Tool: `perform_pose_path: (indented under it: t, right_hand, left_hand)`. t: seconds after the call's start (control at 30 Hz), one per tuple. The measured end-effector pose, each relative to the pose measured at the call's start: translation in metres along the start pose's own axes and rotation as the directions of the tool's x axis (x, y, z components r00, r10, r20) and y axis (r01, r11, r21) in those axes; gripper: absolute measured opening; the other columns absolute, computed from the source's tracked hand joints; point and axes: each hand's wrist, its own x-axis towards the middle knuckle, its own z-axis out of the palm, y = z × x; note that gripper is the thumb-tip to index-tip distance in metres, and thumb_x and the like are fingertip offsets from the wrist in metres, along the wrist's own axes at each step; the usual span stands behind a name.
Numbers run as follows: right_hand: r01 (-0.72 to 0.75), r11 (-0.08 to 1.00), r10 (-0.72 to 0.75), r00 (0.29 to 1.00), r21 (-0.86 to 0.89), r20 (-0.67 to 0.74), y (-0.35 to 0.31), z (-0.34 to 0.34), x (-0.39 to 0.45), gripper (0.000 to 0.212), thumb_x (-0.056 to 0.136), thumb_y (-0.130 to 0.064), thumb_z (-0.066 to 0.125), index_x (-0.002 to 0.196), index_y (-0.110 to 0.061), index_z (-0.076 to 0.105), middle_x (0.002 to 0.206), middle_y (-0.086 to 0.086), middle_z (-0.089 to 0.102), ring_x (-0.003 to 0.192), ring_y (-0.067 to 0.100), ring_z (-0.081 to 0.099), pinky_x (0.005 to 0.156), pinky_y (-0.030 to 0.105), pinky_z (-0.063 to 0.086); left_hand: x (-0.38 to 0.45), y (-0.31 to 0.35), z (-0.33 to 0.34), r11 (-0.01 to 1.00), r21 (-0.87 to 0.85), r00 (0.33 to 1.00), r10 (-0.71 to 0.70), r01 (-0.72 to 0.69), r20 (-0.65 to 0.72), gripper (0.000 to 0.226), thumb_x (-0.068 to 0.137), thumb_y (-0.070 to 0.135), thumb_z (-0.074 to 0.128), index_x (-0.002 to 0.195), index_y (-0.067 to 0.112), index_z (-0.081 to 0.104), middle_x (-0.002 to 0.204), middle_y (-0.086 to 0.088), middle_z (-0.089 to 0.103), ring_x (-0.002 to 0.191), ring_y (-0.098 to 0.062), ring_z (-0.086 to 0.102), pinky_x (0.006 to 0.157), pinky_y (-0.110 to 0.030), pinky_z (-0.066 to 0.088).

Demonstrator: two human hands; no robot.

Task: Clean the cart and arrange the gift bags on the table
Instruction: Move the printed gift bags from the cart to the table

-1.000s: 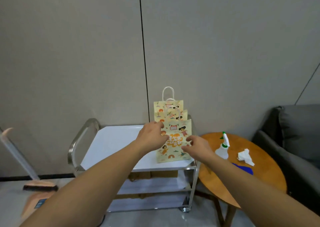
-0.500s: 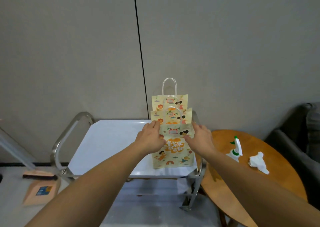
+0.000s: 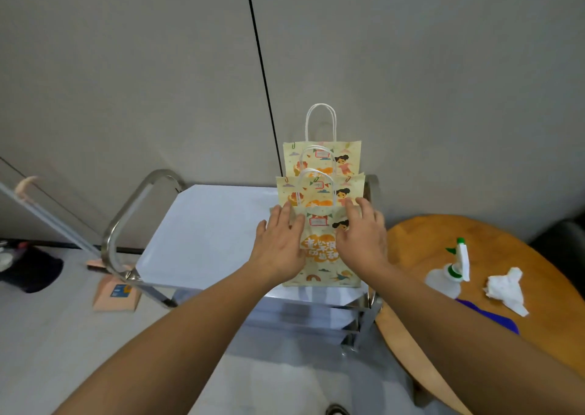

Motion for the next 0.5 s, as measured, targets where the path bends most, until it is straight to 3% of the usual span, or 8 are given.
perform_pose_path:
  t: [0.33, 0.5]
  right_hand:
    - [0.014, 1.000, -0.014, 1.000, -0.015, 0.001, 0.001, -0.004, -0.008, 0.069, 0.097, -0.024, 0.055, 0.158, -0.025, 0.024, 0.162, 0.000, 0.022, 0.140, 0.024, 0.028, 0.113, 0.038, 0.033]
    - [0.007, 1.000, -0.007, 1.000, -0.016, 0.019, -0.001, -0.007, -0.011, 0.070, 0.098, -0.025, 0.056, 0.159, -0.026, 0.021, 0.162, 0.001, 0.020, 0.140, 0.024, 0.028, 0.113, 0.038, 0.033]
  left_hand:
    - [0.004, 0.017, 0.001, 0.999, -0.005, 0.999, -0.037, 0.037, -0.020, 0.084, 0.097, 0.044, 0.055, 0.160, 0.034, 0.001, 0.166, -0.016, 0.004, 0.154, -0.036, -0.005, 0.124, -0.051, 0.006]
    - [0.004, 0.020, 0.001, 1.000, 0.000, 1.000, -0.010, 0.010, -0.018, 0.087, 0.097, 0.041, 0.056, 0.161, 0.031, -0.002, 0.168, -0.013, 0.002, 0.155, -0.033, -0.001, 0.123, -0.049, 0.011]
